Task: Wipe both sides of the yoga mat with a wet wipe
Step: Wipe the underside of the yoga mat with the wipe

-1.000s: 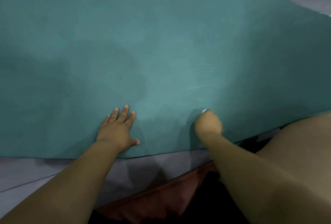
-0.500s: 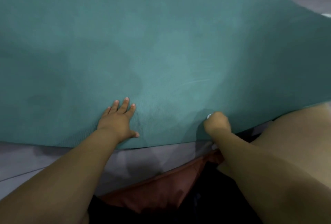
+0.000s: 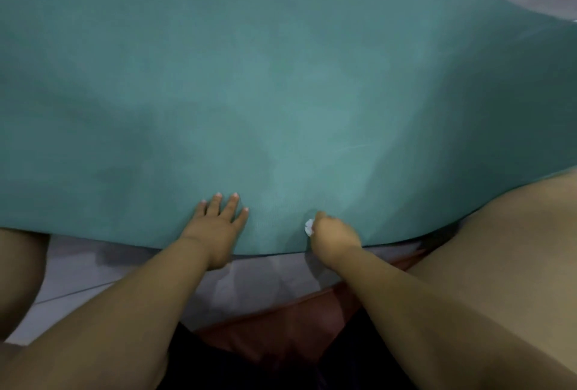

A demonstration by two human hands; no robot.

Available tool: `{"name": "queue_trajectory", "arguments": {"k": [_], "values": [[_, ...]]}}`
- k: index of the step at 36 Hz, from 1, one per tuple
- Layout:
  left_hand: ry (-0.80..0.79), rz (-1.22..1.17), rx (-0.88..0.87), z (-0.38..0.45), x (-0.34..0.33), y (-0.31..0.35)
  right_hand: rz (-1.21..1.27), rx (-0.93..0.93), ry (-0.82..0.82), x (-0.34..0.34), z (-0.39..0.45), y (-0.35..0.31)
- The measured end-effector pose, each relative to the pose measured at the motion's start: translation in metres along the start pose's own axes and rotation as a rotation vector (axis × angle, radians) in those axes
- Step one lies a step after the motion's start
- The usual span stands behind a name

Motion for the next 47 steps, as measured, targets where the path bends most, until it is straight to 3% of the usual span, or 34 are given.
{"name": "queue_trajectory", "arguments": {"k": [4, 9, 18, 25, 34, 40, 47], "values": [[0.039, -0.109, 0.001, -0.008, 0.004, -0.004, -0.020, -0.027, 0.091, 0.020, 0.000, 0.016], [0.283, -0.451, 0.129, -0.024, 0.023, -0.022, -0.074, 0.103, 0.010, 0.032, -0.011, 0.005], [0.558, -0.691, 0.230, -0.047, 0.049, -0.039, -0.148, 0.247, 0.025, 0.075, -0.041, -0.006], [0.619, -0.713, 0.217, -0.068, 0.054, -0.051, -0.355, 0.275, 0.469, 0.142, -0.057, -0.028], [0.622, -0.663, 0.250, -0.085, 0.072, -0.051, -0.415, 0.588, 0.871, 0.218, -0.094, -0.082], [0.685, -0.652, 0.167, -0.089, 0.099, -0.036, -0.479, 0.754, 1.057, 0.252, -0.129, -0.102], [0.655, -0.525, 0.071, -0.075, 0.143, 0.020, -0.408, 0.685, 1.111, 0.278, -0.150, -0.044]]}}
Point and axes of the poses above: each hand's wrist, its own z-axis towards the middle knuckle, its own x-axis out of the back of the hand, y = z × x, the point moved 3 cm from there along z, towards the middle knuckle, and after that the axes turned 9 degrees about z, right-handed, at the moved point
